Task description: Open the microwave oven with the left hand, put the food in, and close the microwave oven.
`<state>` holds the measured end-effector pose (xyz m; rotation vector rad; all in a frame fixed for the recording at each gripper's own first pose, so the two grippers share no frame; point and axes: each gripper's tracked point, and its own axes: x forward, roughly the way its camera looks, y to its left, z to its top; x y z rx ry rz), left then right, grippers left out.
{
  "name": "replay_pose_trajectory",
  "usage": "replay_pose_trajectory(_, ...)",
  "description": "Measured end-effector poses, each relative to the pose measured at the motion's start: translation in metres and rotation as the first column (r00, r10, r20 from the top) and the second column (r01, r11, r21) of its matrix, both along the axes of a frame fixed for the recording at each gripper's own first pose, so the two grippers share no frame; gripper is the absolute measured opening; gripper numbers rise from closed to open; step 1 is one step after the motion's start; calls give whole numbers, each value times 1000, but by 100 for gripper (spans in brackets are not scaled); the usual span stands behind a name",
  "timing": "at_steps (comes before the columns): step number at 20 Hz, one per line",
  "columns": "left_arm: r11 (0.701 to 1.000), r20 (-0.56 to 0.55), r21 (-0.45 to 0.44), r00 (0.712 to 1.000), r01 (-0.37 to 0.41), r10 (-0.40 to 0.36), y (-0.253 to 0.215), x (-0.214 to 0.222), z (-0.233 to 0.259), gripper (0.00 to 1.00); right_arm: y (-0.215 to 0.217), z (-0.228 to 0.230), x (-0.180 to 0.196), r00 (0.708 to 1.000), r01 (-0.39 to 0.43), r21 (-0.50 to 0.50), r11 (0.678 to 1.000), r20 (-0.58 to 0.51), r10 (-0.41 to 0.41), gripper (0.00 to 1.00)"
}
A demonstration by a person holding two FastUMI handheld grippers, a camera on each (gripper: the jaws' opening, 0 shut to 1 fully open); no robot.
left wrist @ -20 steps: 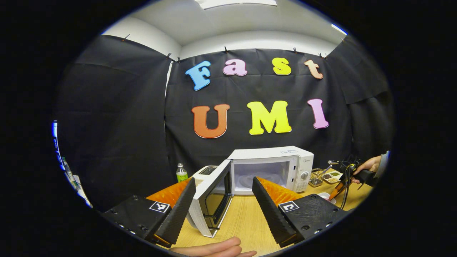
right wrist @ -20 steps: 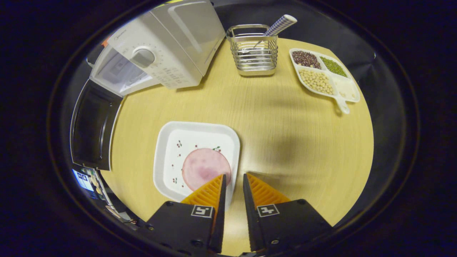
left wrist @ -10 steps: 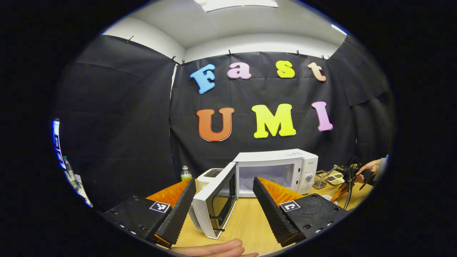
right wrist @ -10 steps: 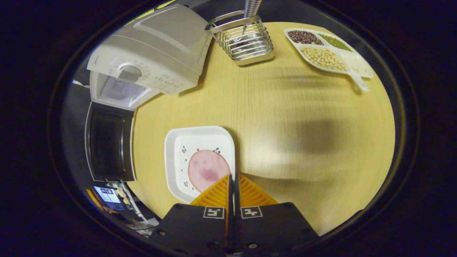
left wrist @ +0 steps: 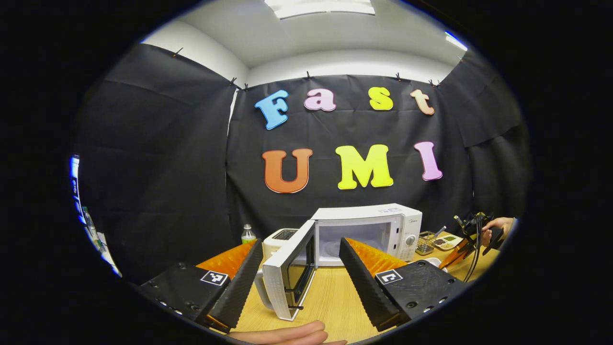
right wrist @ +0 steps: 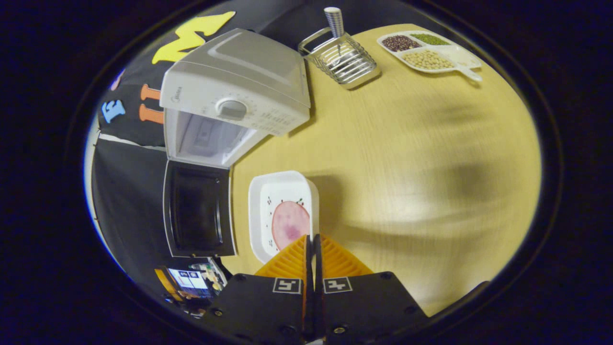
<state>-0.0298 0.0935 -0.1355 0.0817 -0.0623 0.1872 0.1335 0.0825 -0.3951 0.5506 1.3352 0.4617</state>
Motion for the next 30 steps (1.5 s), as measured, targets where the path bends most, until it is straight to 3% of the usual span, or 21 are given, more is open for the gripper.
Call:
replay_pose_trajectory(5, 1000, -7, -29, 1000, -7, 7, 17, -8, -9, 96, 53, 21, -1, 996, 72, 25, 997, 59, -73, 4)
replay_pose_trajectory(10, 999, -39, -43, 999, -13, 11, 34, -19, -15, 96, 125, 14, 0, 991, 115, 54, 992, 55, -118, 4)
replay_pose_trajectory(15, 999, -23, -42, 999, -26, 25, 57, -29, -15, 96, 173, 15, 28, 956, 266, 75, 961, 109, -273, 3)
replay_pose_trajectory(18, 999, -40, -25, 998, -44, 43, 71, -31, -23, 96, 196, 17, 53, 900, 393, 100, 914, 163, -405, 0)
replay_pose_trajectory(21, 997, -53, -7, 996, -75, 74, 86, -33, -28, 96, 215, 16, 80, 813, 530, 130, 838, 204, -546, 4)
replay_pose_trajectory(24, 997, -66, -26, 996, -68, 66, 89, -32, -35, 96, 242, 15, 114, 754, 562, 202, 802, 272, -598, 4)
replay_pose_trajectory(26, 998, -83, -22, 994, -67, 65, 93, -28, -43, 96, 255, 16, 137, 688, 595, 292, 748, 296, -663, 4)
replay_pose_trajectory(28, 997, -106, -19, 992, -75, 73, 98, -25, -52, 96, 260, 11, 158, 611, 646, 361, 672, 283, -739, 4)
replay_pose_trajectory(30, 997, -124, -26, 990, -78, 74, 100, -24, -58, 96, 264, 2, 177, 565, 673, 400, 623, 267, -781, 4)
